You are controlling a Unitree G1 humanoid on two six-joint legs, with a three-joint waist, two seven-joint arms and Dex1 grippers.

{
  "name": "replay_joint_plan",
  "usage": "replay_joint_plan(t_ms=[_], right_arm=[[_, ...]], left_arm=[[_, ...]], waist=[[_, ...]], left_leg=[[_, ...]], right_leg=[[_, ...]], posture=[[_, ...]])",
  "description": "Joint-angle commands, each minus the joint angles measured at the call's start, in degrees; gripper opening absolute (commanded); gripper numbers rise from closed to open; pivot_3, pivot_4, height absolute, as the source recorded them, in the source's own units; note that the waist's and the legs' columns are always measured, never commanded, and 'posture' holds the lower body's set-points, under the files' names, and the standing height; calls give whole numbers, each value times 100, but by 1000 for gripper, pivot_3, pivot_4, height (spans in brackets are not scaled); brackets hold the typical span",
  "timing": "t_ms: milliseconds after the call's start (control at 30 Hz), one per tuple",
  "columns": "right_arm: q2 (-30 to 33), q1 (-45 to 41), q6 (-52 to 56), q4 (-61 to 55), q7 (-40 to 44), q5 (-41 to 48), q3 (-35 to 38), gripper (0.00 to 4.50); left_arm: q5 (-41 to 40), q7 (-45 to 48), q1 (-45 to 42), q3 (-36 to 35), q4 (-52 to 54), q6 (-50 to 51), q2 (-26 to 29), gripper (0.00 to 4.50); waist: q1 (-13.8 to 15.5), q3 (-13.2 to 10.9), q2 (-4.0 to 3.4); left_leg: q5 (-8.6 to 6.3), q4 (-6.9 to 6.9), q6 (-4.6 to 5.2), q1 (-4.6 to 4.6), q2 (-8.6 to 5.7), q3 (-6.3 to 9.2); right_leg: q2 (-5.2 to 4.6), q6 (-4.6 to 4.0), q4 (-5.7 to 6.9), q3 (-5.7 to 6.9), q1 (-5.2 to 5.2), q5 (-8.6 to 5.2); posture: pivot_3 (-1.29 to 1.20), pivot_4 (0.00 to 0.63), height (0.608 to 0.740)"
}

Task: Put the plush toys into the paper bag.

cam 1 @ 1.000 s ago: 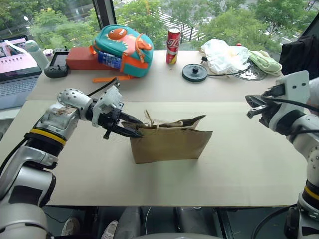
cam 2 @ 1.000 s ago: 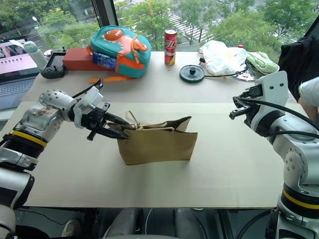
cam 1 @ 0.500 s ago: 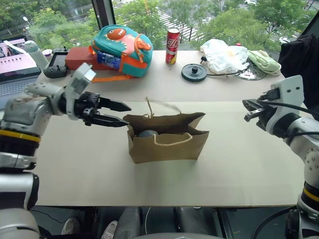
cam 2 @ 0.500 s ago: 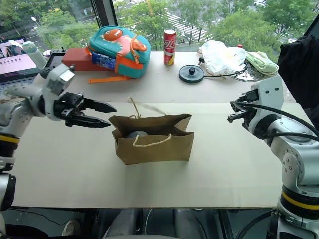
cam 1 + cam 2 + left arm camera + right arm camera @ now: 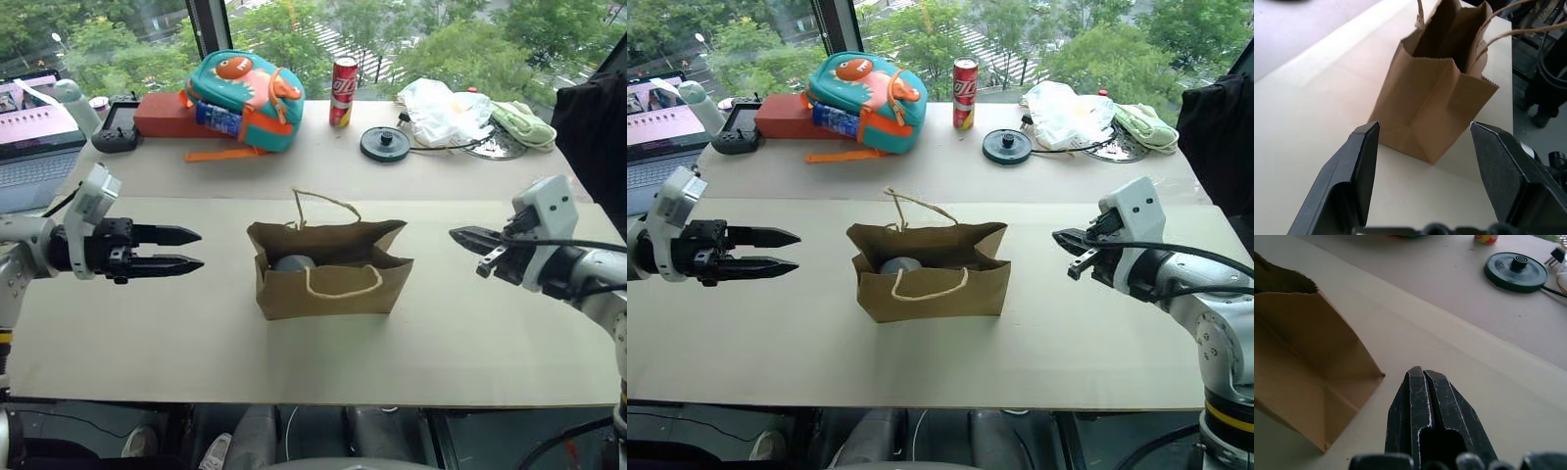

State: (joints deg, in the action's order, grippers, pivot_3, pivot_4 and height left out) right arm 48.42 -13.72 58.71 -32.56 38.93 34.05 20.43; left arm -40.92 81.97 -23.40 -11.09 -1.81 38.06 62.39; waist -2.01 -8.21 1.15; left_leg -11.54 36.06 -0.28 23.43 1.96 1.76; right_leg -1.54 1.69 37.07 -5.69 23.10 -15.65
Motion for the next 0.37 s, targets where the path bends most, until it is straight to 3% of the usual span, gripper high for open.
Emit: replay_joint_plan(t_ms=[33,367], right_arm=[[223,78,-341,-11,332,134,213,0],[417,83,-549,128,429,139,82,0]], left_arm=[[-136,-15,12,-238,201,105,32,3157],[-152,13,86,-310,376,145,-61,3157]], waist=[[-5,0,0],[-42,0,0]], left_leg=[[0,-1,0,0,0,0],[0,-4,0,-2,3,-3]], right_leg=[[0,3,0,0,0,-2],[3,2,2,-2,3,-2]], posture=[[0,150,739],[0,150,739]])
